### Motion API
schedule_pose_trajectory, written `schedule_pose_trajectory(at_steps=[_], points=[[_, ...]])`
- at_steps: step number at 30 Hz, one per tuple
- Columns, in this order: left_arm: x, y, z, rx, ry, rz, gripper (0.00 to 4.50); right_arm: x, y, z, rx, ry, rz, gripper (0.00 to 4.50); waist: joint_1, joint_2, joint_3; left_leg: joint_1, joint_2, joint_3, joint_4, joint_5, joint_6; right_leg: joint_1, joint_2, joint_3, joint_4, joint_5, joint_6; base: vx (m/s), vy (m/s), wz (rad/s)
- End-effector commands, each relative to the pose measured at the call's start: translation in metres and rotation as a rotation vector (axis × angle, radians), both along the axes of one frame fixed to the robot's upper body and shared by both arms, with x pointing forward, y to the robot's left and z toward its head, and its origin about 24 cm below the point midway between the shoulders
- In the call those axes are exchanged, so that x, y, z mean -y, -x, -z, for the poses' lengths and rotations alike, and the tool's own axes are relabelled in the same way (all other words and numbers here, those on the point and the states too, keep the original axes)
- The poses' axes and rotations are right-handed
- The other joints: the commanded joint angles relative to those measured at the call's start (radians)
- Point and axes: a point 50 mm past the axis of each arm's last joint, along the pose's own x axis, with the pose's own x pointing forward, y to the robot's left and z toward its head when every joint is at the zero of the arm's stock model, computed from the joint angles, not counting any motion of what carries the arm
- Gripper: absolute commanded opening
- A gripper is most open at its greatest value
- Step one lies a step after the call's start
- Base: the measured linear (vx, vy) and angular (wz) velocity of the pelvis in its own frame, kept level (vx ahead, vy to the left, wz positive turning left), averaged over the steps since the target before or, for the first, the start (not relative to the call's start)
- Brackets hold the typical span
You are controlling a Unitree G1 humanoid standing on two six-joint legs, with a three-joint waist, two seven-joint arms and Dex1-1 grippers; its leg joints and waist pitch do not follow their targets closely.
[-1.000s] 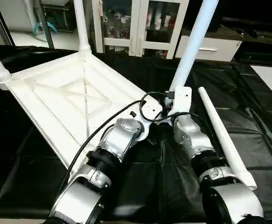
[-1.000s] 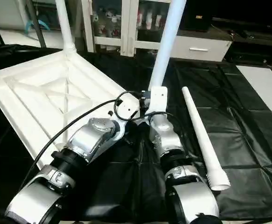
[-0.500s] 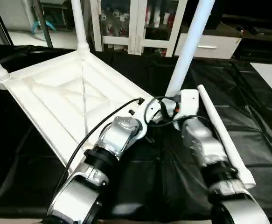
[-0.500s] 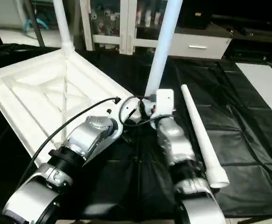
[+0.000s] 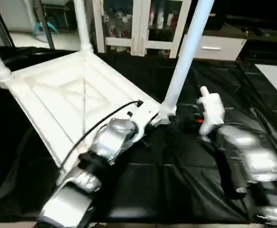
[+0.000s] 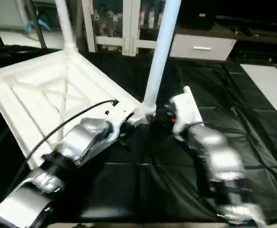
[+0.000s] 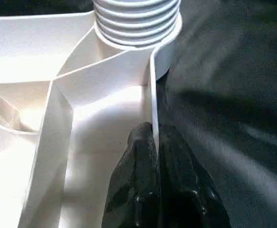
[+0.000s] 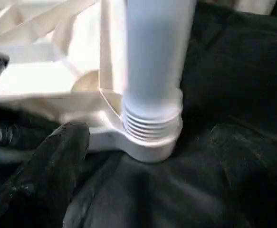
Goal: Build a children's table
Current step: Insert table leg to table base
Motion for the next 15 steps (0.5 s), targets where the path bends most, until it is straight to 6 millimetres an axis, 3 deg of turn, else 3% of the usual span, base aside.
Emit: schedule_pose_trajectory(at_steps=[1,7,8,10,15], points=[[-0.004,0.011,0.013,-0.052,-0.008,0.075,0.00,-0.001,0.006,-0.007,0.012,-0.012,-0.107,4.42,0.013,-0.006,-0.055,0.008,0.101,-0.042,-0.047,-0.070,0.140,0.051,-0.106,0.072,-0.073,0.097,-0.249,0.000,0.000,0.00],[-0.017,0.037,0.015,-0.114,-0.022,0.311,0.00,0.008,0.019,-0.010,-0.004,0.038,-0.281,4.42,0.025,-0.002,-0.055,0.011,0.106,-0.042,-0.049,-0.075,0.123,0.047,-0.106,0.074,-0.069,0.078,-0.256,0.000,0.000,0.00],[-0.017,0.038,0.015,-0.116,-0.023,0.317,0.00,0.008,0.019,-0.010,-0.005,0.037,-0.286,4.42,0.024,-0.007,-0.055,0.011,0.105,-0.041,-0.049,-0.072,0.124,0.046,-0.103,0.073,-0.069,0.079,-0.257,0.000,0.000,0.00],[-0.024,0.050,0.013,-0.155,-0.030,0.436,0.00,0.007,0.024,-0.011,-0.039,0.029,-0.370,4.42,0.029,-0.005,-0.055,0.013,0.105,-0.040,-0.048,-0.068,0.121,0.043,-0.103,0.074,-0.068,0.078,-0.261,0.000,0.000,0.00],[-0.030,0.062,0.011,-0.220,-0.036,0.526,0.00,0.005,0.028,-0.010,-0.069,0.039,-0.437,4.42,0.043,0.001,-0.055,0.022,0.107,-0.037,-0.048,-0.063,0.101,0.036,-0.098,0.073,-0.060,0.081,-0.268,0.000,0.000,0.00]])
